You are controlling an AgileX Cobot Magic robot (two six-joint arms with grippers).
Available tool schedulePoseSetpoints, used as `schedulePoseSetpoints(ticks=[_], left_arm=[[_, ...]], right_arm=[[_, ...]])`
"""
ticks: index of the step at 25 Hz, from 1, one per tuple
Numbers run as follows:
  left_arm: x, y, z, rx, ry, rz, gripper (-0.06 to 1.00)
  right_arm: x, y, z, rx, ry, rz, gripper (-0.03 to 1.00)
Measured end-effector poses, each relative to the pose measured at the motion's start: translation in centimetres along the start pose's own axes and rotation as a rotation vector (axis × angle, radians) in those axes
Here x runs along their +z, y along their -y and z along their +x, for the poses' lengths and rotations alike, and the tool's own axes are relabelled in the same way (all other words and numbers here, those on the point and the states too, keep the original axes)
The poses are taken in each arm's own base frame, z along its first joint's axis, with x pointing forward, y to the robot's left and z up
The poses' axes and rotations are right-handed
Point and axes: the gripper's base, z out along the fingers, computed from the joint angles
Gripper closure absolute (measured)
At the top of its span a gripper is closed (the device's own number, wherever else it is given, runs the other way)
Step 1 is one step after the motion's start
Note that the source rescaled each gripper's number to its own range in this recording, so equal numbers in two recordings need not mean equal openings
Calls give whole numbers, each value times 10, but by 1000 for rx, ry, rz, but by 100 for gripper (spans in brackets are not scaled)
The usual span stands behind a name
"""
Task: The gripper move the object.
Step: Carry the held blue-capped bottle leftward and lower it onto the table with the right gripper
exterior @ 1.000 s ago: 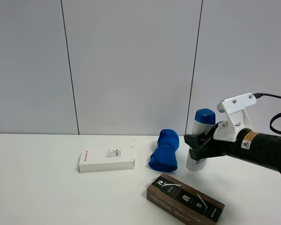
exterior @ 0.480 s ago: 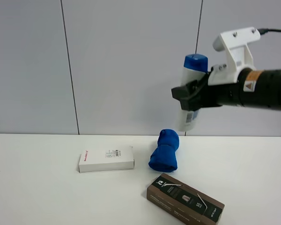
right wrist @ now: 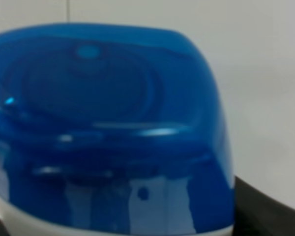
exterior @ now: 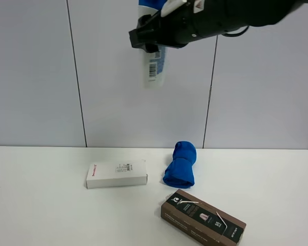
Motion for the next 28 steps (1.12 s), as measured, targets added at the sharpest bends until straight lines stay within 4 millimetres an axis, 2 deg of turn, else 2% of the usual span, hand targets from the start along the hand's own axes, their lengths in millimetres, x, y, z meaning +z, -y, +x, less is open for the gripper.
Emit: schedulePoseSetpoints(ticks=[2,6,9,12,14,20,24,28], left_arm=[[0,0,0,0,0,0,-6],[0,0,0,0,0,0,-6],[0,0,0,0,0,0,-6],[0,0,0,0,0,0,-6],[0,0,0,0,0,0,-6],[0,0,0,0,0,0,-6],[0,0,0,0,0,0,-6],[0,0,0,0,0,0,-6]], right_arm=[[18,-8,-4,1,-12,-16,96],[52,-25,1,-4,-36,-48,96],[74,-34,12,-6,-51,-62,96],[94,-41,33,-6,-87,-73,96],[99,-43,40,-7,-96,-77,96],[128,-62,93,-83,-97,-120,97],[137,-68,112,-99,-72,-128,97],[141,-63,124,-108,-61,-101,97]])
